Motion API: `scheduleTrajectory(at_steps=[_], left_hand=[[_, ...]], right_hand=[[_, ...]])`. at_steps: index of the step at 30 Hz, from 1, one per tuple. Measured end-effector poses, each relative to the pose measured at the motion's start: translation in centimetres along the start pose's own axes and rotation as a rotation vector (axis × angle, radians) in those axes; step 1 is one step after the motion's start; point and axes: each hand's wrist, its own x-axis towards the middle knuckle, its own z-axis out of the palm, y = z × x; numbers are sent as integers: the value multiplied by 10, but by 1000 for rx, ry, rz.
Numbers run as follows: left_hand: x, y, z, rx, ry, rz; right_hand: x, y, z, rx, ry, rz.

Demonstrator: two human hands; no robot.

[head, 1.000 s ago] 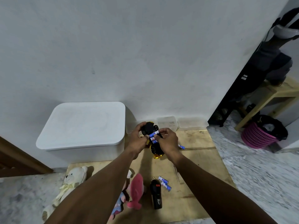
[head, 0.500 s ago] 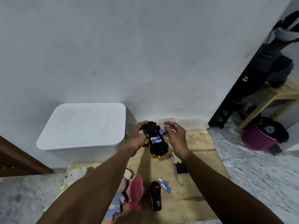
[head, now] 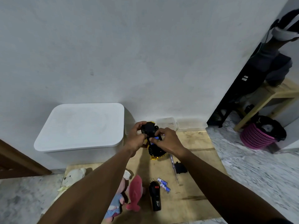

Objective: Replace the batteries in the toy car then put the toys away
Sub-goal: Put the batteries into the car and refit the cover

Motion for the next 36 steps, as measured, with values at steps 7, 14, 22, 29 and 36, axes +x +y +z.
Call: scheduleTrajectory(at_steps=[7,14,22,29,36], left_hand=[[1,-3,-5,64,-11,62],[3,-4,-3,83,0,81],[3,-3,-9,84,-45,70],[2,3,-15,38,-99,-21],[4,5,-16,19,-133,-53]], right_hand=[[-1,-10,-6,-212,-52,-68],[0,-22,1,-473,-35,-146],[4,-22,-3,-340,-91,-86],[9,-7,-9,-38,-93,-3],[3,7,-12,117,-60,-8]])
